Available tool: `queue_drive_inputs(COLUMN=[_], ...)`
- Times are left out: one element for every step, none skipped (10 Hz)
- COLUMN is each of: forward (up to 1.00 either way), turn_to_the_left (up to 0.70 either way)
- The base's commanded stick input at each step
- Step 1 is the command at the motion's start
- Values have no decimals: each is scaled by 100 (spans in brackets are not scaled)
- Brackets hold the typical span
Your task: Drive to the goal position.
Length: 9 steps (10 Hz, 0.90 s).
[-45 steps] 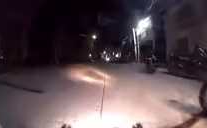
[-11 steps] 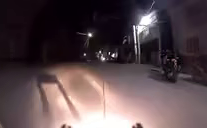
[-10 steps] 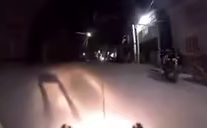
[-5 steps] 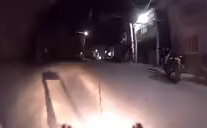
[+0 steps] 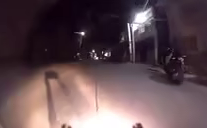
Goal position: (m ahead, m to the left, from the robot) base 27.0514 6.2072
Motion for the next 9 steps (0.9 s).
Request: queue_drive_inputs(forward=[60, 60, 60, 60, 60, 60, 60, 60, 60], turn_to_the_left=[-15, -15, -15, -15, -15, -15, -15, -15, -15])
